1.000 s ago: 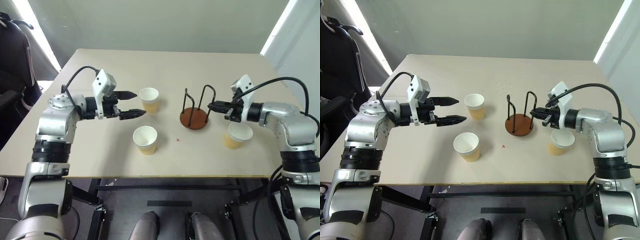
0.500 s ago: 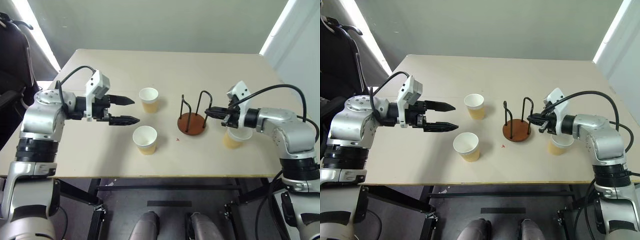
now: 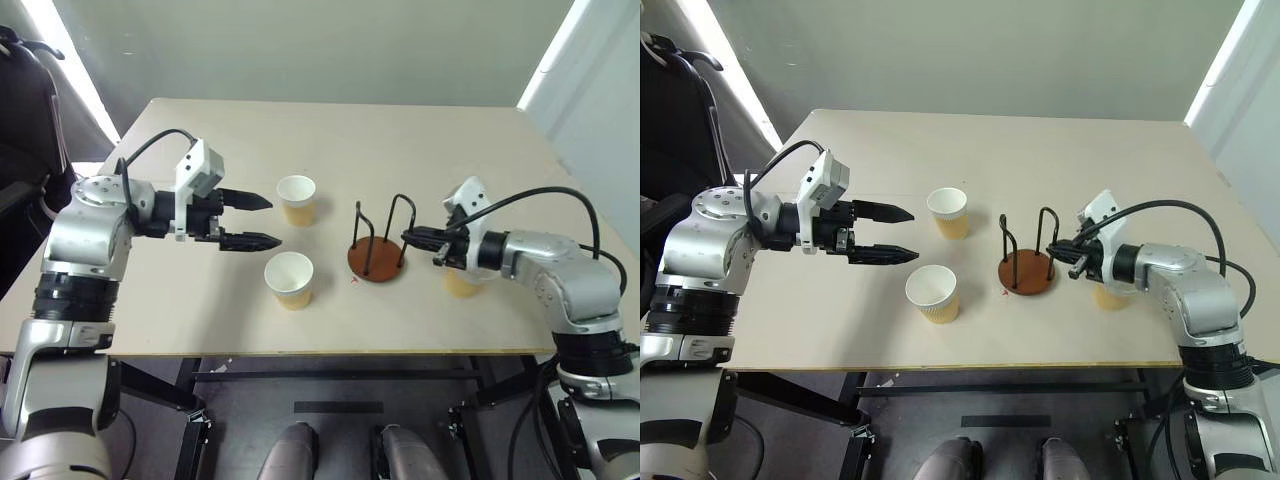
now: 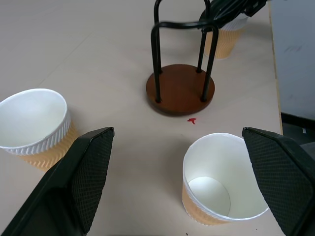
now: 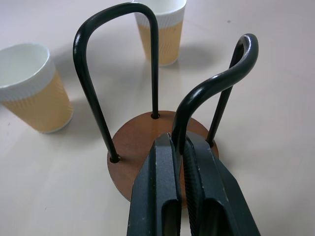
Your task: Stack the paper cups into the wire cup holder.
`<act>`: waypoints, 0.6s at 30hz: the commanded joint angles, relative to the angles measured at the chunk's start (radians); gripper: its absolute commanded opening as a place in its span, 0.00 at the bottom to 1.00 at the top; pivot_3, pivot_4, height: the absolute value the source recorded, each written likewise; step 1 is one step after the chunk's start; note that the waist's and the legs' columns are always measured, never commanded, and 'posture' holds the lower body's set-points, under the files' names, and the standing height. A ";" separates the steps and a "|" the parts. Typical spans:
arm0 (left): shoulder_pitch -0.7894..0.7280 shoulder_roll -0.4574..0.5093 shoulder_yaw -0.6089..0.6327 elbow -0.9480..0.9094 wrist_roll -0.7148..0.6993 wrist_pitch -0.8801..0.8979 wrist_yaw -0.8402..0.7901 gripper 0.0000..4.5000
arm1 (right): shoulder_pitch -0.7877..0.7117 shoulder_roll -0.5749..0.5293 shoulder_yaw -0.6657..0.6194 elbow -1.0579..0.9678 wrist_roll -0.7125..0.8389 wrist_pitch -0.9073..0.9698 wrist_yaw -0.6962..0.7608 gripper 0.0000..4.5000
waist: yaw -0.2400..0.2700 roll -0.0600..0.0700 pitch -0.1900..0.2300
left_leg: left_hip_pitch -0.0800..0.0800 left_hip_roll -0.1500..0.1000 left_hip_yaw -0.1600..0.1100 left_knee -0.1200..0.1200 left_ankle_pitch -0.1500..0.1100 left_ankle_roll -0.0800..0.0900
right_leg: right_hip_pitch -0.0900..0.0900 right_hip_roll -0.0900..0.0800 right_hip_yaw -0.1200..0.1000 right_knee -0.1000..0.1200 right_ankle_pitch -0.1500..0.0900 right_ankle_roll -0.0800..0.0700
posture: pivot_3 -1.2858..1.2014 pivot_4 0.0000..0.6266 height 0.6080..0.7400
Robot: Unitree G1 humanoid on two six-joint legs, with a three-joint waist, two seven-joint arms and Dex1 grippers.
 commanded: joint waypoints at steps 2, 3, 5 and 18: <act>-0.019 0.015 0.011 -0.013 0.007 -0.014 -0.001 1.00 | -0.015 0.011 0.008 -0.038 0.003 -0.026 -0.025 0.01 | 0.000 0.000 0.000 | 0.000 0.000 0.000 0.000 0.000 0.000 | 0.000 0.000 0.000 0.000 0.000 0.000 | 0.52 0.24 1.00; -0.018 0.016 0.012 -0.013 0.007 -0.014 0.000 1.00 | -0.016 0.013 0.012 -0.035 0.001 -0.028 -0.027 0.01 | 0.000 0.000 0.000 | 0.000 0.000 0.000 0.000 0.000 0.000 | 0.000 0.000 0.000 0.000 0.000 0.000 | 0.52 0.24 1.00; -0.017 0.016 0.013 -0.015 0.008 -0.014 0.002 1.00 | -0.019 0.015 0.021 -0.026 -0.006 -0.032 -0.033 0.01 | 0.000 0.000 0.000 | 0.000 0.000 0.000 0.000 0.000 0.000 | 0.000 0.000 0.000 0.000 0.000 0.000 | 0.52 0.24 1.00; -0.017 0.011 0.017 -0.008 0.014 -0.020 0.009 1.00 | -0.030 -0.025 0.059 -0.003 -0.031 -0.062 -0.020 0.84 | 0.000 0.000 0.000 | 0.000 0.000 0.000 0.000 0.000 0.000 | 0.000 0.000 0.000 0.000 0.000 0.000 | 0.52 0.24 1.00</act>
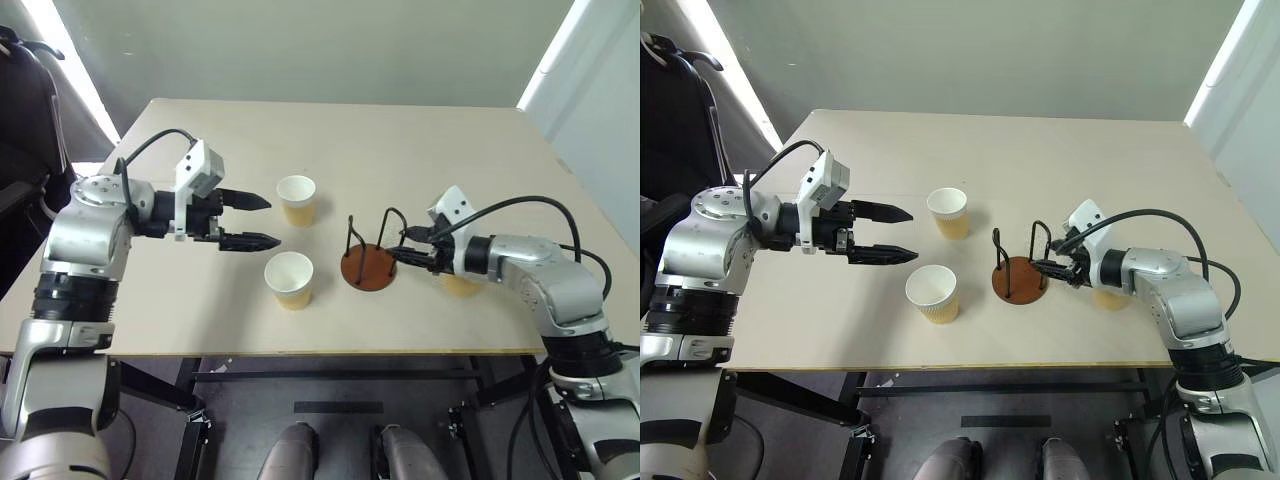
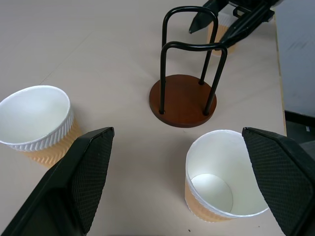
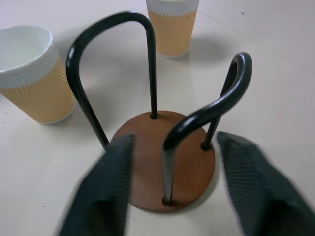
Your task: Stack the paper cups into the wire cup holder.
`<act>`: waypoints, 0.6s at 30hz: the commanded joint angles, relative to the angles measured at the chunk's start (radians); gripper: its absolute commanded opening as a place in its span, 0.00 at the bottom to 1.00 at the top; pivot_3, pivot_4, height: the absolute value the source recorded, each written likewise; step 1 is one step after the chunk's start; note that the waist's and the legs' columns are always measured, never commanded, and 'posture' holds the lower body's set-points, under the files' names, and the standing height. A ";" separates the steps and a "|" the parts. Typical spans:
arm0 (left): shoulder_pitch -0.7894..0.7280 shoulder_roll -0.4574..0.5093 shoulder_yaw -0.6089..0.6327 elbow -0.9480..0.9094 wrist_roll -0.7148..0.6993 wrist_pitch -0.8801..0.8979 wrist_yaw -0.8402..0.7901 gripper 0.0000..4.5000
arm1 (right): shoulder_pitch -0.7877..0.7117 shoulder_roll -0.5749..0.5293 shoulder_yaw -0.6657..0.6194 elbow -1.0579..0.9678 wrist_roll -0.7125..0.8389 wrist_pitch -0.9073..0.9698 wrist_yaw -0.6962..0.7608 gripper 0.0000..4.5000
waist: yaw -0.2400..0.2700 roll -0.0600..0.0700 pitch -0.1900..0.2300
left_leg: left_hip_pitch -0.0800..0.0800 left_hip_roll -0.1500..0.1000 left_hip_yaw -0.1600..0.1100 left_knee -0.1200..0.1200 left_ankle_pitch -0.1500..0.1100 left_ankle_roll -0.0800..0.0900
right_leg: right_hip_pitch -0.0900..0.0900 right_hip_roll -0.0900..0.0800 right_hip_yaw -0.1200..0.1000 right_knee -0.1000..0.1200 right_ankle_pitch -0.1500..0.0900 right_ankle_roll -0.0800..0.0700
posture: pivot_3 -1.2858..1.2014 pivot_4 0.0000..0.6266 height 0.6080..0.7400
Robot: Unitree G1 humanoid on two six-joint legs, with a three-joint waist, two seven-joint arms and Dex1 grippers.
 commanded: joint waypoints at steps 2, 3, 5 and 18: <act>-0.016 0.007 0.017 -0.009 0.000 -0.017 0.004 1.00 | -0.029 -0.030 -0.010 -0.010 -0.011 -0.030 0.004 0.84 | 0.000 0.000 0.000 | 0.000 0.000 0.000 0.000 0.000 0.000 | 0.000 0.000 0.000 0.000 0.000 0.000 | 0.52 0.24 1.00; -0.016 0.007 0.017 -0.009 0.000 -0.017 0.005 1.00 | -0.031 -0.034 -0.012 -0.007 -0.010 -0.031 0.005 0.84 | 0.000 0.000 0.000 | 0.000 0.000 0.000 0.000 0.000 0.000 | 0.000 0.000 0.000 0.000 0.000 0.000 | 0.52 0.24 1.00; -0.015 0.006 0.018 -0.010 -0.001 -0.017 0.005 1.00 | -0.042 -0.047 -0.026 -0.006 -0.002 -0.026 0.010 0.84 | 0.000 0.000 0.000 | 0.000 0.000 0.000 0.000 0.000 0.000 | 0.000 0.000 0.000 0.000 0.000 0.000 | 0.52 0.24 1.00; -0.057 -0.013 0.013 0.061 0.047 -0.115 0.064 1.00 | -0.101 -0.120 -0.059 -0.047 0.014 -0.020 0.006 0.84 | -0.001 0.000 0.000 | 0.000 0.000 0.000 0.000 0.000 0.000 | 0.000 0.000 0.000 0.000 0.000 0.000 | 0.52 0.24 1.00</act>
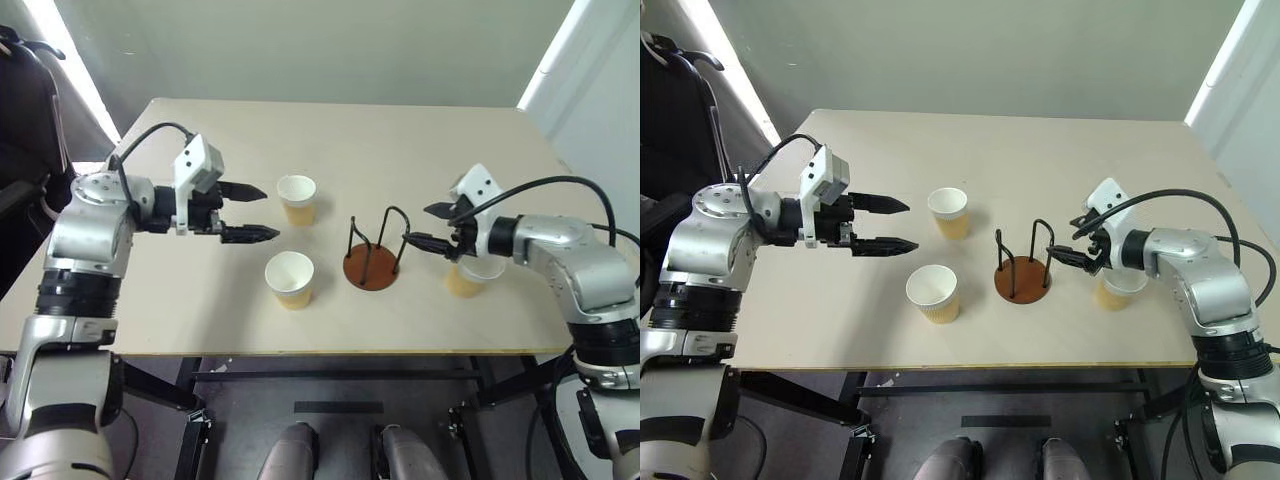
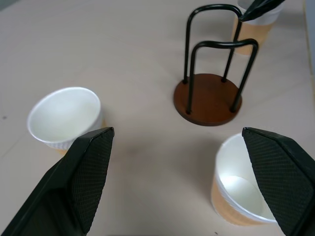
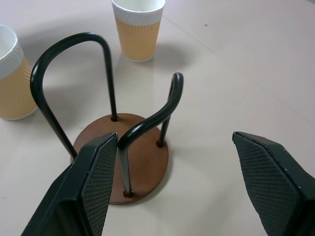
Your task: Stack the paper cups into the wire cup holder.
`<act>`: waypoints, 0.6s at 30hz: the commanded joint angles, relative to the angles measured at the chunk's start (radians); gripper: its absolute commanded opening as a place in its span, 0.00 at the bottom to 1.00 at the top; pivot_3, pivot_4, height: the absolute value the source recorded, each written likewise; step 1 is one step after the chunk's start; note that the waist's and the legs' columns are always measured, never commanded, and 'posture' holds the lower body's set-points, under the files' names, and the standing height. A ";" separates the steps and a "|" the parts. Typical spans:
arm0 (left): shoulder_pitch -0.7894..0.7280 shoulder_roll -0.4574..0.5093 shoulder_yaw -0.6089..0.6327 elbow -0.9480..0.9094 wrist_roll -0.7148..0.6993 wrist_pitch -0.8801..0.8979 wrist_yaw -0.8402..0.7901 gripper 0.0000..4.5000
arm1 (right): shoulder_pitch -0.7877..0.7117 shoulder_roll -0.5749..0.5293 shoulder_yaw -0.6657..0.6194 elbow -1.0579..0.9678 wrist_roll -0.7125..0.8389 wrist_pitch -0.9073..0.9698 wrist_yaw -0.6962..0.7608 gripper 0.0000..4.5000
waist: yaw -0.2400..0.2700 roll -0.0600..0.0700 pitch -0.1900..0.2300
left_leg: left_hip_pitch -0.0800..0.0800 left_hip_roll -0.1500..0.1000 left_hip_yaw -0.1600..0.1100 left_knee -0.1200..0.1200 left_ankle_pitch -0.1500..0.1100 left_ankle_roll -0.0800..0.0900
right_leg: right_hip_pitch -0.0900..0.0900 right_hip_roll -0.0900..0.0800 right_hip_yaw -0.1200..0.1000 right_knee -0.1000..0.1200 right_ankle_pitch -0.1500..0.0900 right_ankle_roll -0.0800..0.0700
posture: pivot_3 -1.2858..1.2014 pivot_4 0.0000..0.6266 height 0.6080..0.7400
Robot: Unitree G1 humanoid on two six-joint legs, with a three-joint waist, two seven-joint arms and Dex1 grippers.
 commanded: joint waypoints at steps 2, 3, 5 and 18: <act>-0.027 0.004 0.011 0.001 0.012 -0.029 -0.003 1.00 | -0.042 -0.016 -0.038 -0.048 0.016 -0.014 0.005 0.84 | -0.001 0.000 0.000 | 0.000 0.000 0.000 0.000 0.000 0.000 | 0.000 0.000 0.000 0.000 0.000 0.000 | 0.52 0.24 1.00; -0.028 0.003 0.012 0.002 0.013 -0.029 -0.004 1.00 | -0.045 -0.017 -0.040 -0.049 0.018 -0.015 0.006 0.84 | -0.001 0.000 0.000 | 0.000 0.000 0.000 0.000 0.000 0.000 | 0.000 0.000 0.000 0.000 0.000 0.000 | 0.52 0.24 1.00; -0.030 0.003 0.012 -0.001 0.011 -0.025 -0.010 1.00 | -0.053 -0.015 -0.048 -0.050 0.027 -0.014 0.008 0.84 | -0.001 0.000 0.000 | 0.000 0.000 0.000 0.000 0.000 0.000 | 0.000 0.000 0.000 0.000 0.000 0.000 | 0.52 0.24 1.00; -0.060 0.111 -0.008 -0.141 -0.052 0.086 -0.211 1.00 | -0.110 -0.052 -0.171 -0.164 0.349 0.132 0.136 0.84 | 0.000 0.000 0.000 | -0.002 0.000 0.000 0.000 0.000 0.000 | -0.001 0.001 0.000 -0.001 -0.004 -0.006 | 0.52 0.24 1.00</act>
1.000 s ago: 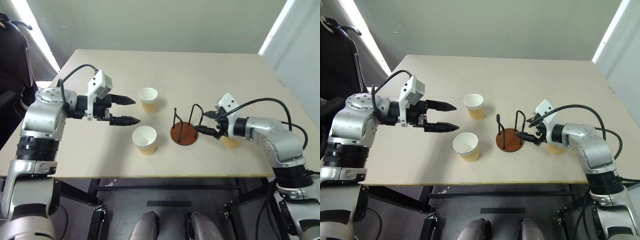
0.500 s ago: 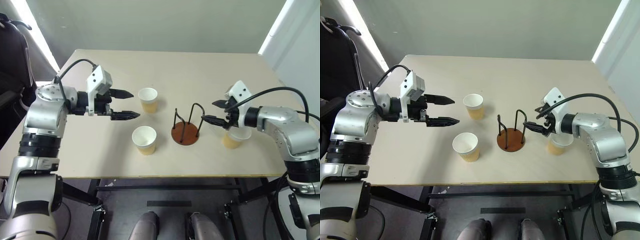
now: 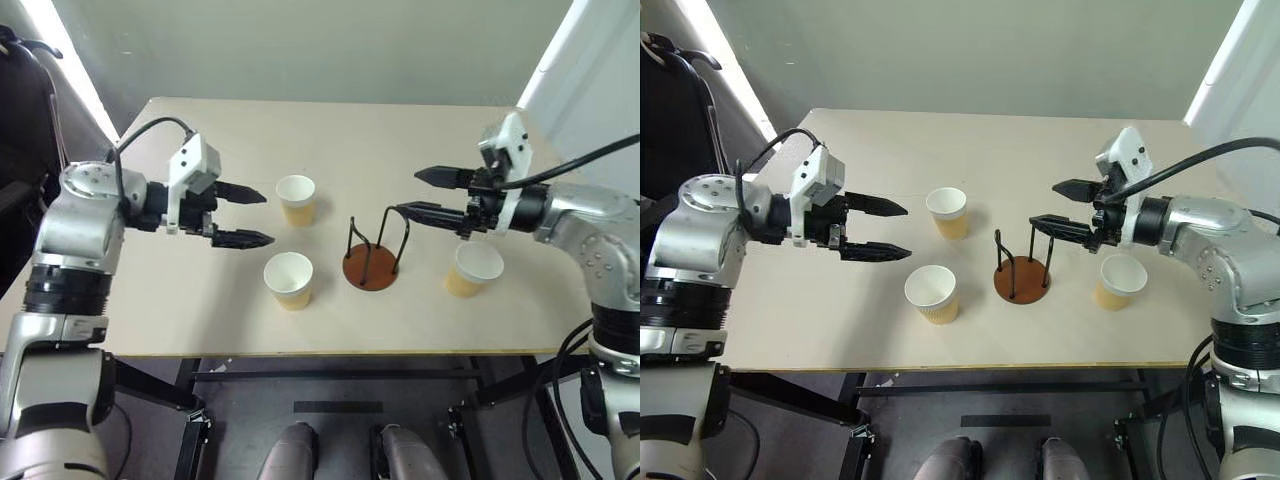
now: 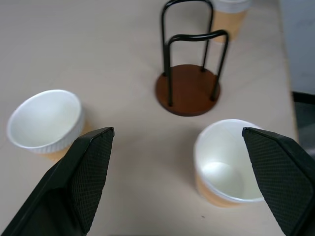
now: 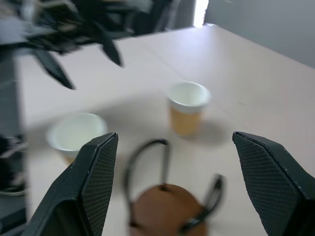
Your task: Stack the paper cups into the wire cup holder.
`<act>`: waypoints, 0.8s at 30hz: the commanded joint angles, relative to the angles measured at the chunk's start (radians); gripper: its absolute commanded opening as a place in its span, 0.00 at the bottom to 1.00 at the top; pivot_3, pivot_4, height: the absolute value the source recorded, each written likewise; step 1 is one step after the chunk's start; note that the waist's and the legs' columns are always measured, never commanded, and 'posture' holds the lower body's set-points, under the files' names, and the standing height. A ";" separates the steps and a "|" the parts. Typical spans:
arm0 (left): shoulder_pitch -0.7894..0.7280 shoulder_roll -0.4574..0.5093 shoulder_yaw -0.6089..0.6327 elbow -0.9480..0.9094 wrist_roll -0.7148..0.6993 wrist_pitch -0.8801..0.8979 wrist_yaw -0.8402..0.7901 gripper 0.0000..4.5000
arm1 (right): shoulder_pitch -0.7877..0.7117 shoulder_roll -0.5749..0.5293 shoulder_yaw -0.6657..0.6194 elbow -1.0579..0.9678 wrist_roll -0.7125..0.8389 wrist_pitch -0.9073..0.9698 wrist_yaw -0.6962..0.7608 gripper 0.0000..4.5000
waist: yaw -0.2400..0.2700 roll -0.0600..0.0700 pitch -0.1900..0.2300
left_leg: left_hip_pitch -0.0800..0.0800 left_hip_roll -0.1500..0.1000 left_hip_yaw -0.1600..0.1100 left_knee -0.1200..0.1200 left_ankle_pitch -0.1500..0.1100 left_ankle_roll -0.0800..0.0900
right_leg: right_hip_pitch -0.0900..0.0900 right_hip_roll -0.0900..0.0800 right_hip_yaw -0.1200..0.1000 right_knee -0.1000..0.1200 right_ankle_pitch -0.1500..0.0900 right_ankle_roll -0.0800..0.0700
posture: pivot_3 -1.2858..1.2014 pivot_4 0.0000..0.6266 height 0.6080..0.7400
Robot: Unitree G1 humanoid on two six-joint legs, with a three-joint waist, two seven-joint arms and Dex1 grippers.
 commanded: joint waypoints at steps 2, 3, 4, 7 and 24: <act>-0.043 0.062 -0.010 -0.133 -0.051 0.054 -0.100 1.00 | -0.016 -0.039 -0.027 -0.041 0.049 -0.016 0.042 0.84 | 0.000 0.000 0.000 | 0.000 0.000 0.000 0.000 0.000 0.000 | 0.000 0.000 0.000 0.000 -0.001 -0.002 | 0.52 0.24 1.00; -0.043 0.069 -0.018 -0.154 -0.060 0.064 -0.111 1.00 | -0.017 -0.043 -0.022 -0.038 0.046 -0.026 0.046 0.84 | 0.000 0.000 0.000 | 0.000 0.000 0.000 0.000 0.000 0.000 | 0.000 0.000 0.000 0.000 -0.001 -0.002 | 0.52 0.24 1.00; -0.040 0.079 -0.034 -0.174 -0.071 0.067 -0.114 1.00 | -0.018 -0.051 -0.015 -0.034 0.037 -0.042 0.054 0.84 | 0.000 0.000 0.000 | 0.000 0.000 0.000 0.000 0.000 0.001 | 0.000 0.000 0.000 0.000 -0.001 -0.002 | 0.52 0.24 1.00; -0.027 0.125 -0.093 -0.219 -0.109 0.050 -0.114 1.00 | -0.019 -0.093 0.014 -0.011 -0.011 -0.113 0.104 0.84 | 0.000 0.000 0.000 | 0.001 0.000 0.000 0.000 0.000 0.001 | 0.000 0.000 0.000 0.001 -0.001 -0.002 | 0.52 0.24 1.00; 0.058 0.249 -0.328 -0.211 -0.056 -0.253 -0.114 1.00 | -0.068 -0.298 -0.005 0.134 -0.113 -0.265 0.257 0.84 | -0.001 0.000 0.000 | 0.001 0.000 0.000 0.000 -0.001 0.001 | 0.000 0.000 0.001 0.001 -0.002 -0.003 | 0.52 0.24 1.00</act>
